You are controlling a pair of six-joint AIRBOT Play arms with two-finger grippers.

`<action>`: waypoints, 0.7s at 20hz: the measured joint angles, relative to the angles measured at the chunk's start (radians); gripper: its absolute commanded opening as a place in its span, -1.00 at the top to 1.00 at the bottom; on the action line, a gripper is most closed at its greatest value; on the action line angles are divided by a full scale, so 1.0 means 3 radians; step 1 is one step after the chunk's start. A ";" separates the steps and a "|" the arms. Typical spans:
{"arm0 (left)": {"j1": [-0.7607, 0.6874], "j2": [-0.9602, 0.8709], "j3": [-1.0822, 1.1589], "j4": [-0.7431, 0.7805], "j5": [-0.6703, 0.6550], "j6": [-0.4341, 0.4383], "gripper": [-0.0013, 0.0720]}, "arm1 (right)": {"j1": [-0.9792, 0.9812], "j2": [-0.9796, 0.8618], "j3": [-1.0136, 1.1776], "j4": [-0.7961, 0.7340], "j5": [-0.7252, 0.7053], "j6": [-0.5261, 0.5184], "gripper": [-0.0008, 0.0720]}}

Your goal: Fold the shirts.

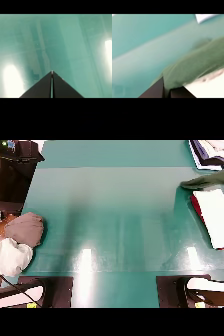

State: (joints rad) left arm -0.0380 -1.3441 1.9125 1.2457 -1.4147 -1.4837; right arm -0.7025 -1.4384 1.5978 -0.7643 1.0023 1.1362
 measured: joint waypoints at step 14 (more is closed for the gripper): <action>0.0000 -0.0006 0.0000 -0.0014 -0.0048 0.0051 0.89 | -0.0039 0.0070 0.0744 -0.1574 0.1286 0.0833 0.93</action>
State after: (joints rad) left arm -0.0380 -1.3460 1.9125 1.2415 -1.4292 -1.4685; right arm -0.7143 -1.4174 1.8210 -1.2366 1.3880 1.3861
